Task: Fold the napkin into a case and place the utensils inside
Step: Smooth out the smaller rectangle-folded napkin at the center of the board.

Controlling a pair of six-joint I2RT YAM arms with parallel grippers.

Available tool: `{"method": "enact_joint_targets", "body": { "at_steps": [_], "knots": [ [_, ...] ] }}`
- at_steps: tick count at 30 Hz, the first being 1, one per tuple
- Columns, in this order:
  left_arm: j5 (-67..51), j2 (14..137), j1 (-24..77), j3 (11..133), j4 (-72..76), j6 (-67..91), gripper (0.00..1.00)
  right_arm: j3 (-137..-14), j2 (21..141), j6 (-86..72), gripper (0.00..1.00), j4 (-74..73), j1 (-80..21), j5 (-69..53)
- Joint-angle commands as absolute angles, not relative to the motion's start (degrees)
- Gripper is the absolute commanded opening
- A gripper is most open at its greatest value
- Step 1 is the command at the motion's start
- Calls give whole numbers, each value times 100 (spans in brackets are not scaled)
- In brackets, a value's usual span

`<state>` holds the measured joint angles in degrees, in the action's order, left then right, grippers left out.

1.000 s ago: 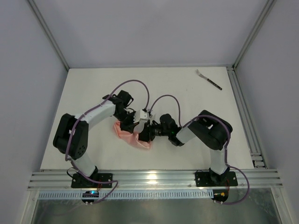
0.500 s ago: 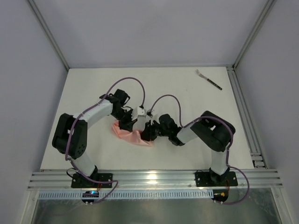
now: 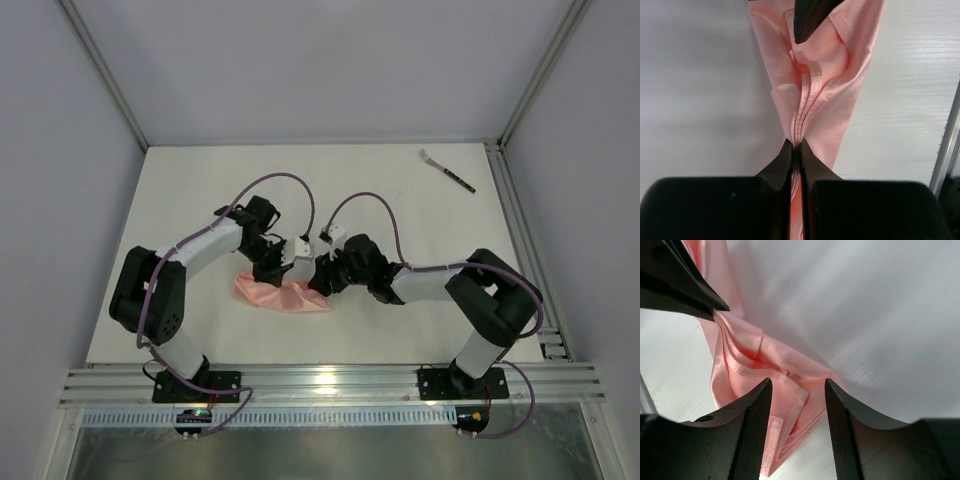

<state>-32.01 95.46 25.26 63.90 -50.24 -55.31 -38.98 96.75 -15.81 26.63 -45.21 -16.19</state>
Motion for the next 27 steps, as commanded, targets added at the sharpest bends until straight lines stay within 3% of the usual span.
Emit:
{"method": "enact_joint_targets", "body": {
  "at_steps": [1,6,11,12,14,27],
  "knots": [
    [-3208,9316,2566,6433,-5062,-5695,0,-4166,9299,-1073,51,2136,-4465,-1266],
    [-3173,9316,2566,6495,-5124,-5695,0,-4131,8879,-800,52,2047,-4395,-1423],
    [-3225,9308,2558,6513,-5124,-5651,0,-3412,8596,-755,55,3092,-4403,-2529],
    [-3269,9308,2558,6521,-5133,-5625,0,-3349,8639,-930,56,3303,-4403,-2697],
    [-3278,9316,2558,6556,-5150,-5599,0,-3296,8902,-1098,69,3787,-4430,-3065],
    [-3269,9325,2558,6592,-5159,-5528,0,-3638,10247,-1511,70,4543,-4605,-3304]
  ]
}}
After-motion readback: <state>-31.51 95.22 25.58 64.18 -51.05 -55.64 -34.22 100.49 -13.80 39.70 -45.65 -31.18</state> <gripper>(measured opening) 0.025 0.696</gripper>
